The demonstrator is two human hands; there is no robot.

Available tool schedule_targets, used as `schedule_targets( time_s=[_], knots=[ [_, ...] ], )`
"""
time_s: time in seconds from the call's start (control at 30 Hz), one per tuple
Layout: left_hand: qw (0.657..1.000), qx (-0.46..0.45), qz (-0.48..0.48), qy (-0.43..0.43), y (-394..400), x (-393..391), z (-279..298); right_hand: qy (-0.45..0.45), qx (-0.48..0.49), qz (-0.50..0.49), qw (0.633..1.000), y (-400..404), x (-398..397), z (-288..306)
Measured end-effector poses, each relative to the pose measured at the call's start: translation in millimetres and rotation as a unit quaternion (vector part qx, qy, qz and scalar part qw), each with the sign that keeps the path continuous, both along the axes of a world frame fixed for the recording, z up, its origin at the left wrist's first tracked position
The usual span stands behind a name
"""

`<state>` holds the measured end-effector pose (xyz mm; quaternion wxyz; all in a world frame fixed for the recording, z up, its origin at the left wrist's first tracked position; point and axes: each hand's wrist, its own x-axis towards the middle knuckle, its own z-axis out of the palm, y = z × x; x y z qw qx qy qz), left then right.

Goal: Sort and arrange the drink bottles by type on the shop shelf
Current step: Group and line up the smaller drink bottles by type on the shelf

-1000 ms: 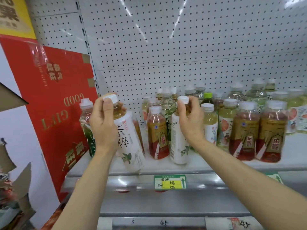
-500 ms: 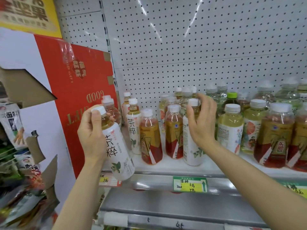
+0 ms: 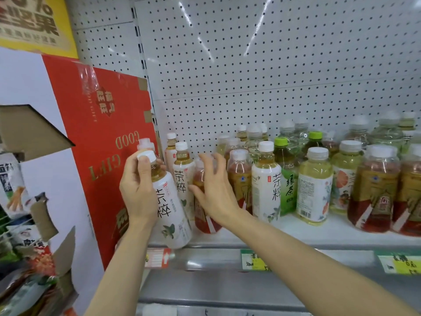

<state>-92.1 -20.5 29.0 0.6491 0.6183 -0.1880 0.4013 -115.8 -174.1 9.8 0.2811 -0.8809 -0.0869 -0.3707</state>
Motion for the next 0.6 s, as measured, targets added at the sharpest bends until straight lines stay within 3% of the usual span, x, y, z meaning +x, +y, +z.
schedule_targets(
  time_s=[0.1, 0.3, 0.43, 0.6],
  knots=[
    [1.0, 0.006, -0.004, 0.003, -2, 9, -5, -0.043, 0.041, 0.031, 0.998, -7, -18, -1],
    [0.999, 0.022, -0.032, 0.006, -40, 14, 0, -0.074, 0.236, 0.095, 0.964, -27, -73, 18],
    [0.994, 0.051, -0.092, 0.03, -73, 23, 6, -0.091, 0.252, 0.09, 0.959, -40, -104, 14],
    [0.989, 0.105, -0.097, 0.032, -109, 42, 2, -0.089, 0.271, 0.095, 0.954, -50, -123, 0]
  ],
)
